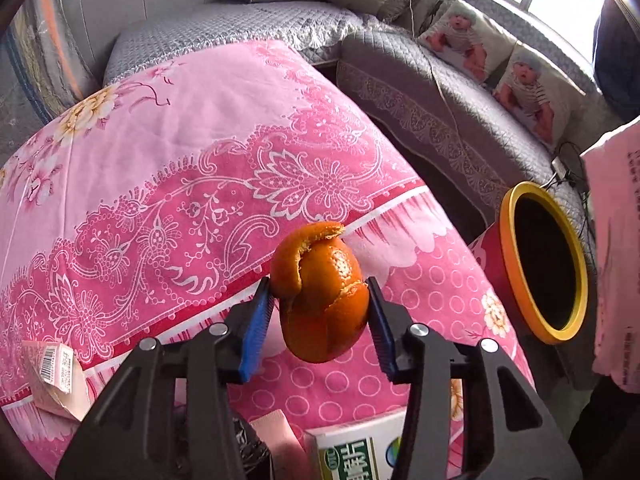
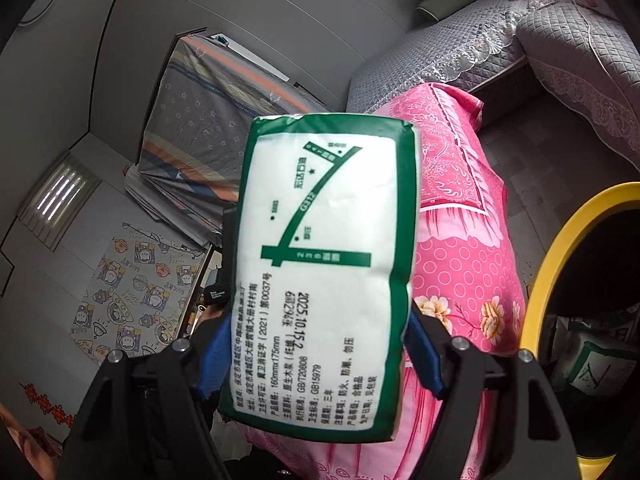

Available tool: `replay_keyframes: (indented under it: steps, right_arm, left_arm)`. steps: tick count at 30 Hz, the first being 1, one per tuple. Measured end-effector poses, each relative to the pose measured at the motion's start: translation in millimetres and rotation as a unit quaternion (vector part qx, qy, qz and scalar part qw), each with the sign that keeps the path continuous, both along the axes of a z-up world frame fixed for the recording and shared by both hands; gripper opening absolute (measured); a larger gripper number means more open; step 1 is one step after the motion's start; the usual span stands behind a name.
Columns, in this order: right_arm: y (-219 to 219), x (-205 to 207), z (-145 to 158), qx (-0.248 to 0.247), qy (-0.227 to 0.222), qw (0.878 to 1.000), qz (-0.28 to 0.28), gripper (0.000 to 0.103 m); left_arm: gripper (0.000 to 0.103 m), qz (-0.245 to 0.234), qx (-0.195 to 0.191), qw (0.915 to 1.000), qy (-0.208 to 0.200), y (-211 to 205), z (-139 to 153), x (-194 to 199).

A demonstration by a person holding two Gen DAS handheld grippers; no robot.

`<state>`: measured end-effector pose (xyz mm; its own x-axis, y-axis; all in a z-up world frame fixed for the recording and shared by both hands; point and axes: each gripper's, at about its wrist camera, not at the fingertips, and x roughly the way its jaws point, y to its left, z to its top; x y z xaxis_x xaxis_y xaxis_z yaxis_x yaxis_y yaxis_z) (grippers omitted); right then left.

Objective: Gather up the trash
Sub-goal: 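Carry the tissue pack and orange peel over the yellow bin with both tools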

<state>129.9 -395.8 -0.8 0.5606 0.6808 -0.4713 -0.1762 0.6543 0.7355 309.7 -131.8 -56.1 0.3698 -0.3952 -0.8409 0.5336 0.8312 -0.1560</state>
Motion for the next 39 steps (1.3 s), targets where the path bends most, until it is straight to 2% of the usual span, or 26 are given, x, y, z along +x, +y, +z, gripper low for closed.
replay_keyframes:
  steps: [3, 6, 9, 15, 20, 25, 39]
  right_arm:
    - [20.6, 1.1, 2.8, -0.006, 0.002, 1.000, 0.020, 0.071]
    - [44.1, 0.7, 5.7, -0.011, 0.002, 0.999, 0.043, 0.071]
    - [67.1, 1.3, 6.1, -0.015, 0.003, 0.998, 0.065, 0.071]
    - [104.1, 4.7, 0.8, -0.014, 0.019, 0.995, 0.094, 0.071]
    - [112.0, 3.8, 0.4, -0.005, 0.023, 0.996, 0.086, 0.071]
    - [93.1, -3.4, 9.2, -0.004, 0.011, 0.998, 0.056, 0.071]
    - [-17.4, -37.0, 12.5, -0.001, -0.018, 0.997, -0.077, 0.071]
  left_arm:
    - [0.043, 0.016, -0.038, 0.9983, -0.042, 25.9, 29.1, -17.6]
    - [0.043, 0.051, -0.068, 0.9925, -0.087, 61.2, 57.5, -45.4]
    - [0.043, 0.103, -0.050, 0.9823, -0.148, 91.3, 76.2, -76.3]
    - [0.043, 0.170, -0.024, 0.9594, -0.224, 131.7, 92.0, -137.4]
    - [0.044, 0.172, -0.034, 0.9535, -0.245, 141.1, 101.8, -166.3]
    - [0.044, 0.154, -0.048, 0.9529, -0.257, 127.8, 110.9, -173.2]
    - [0.044, 0.048, -0.056, 0.9570, -0.280, 11.3, 121.7, -173.6]
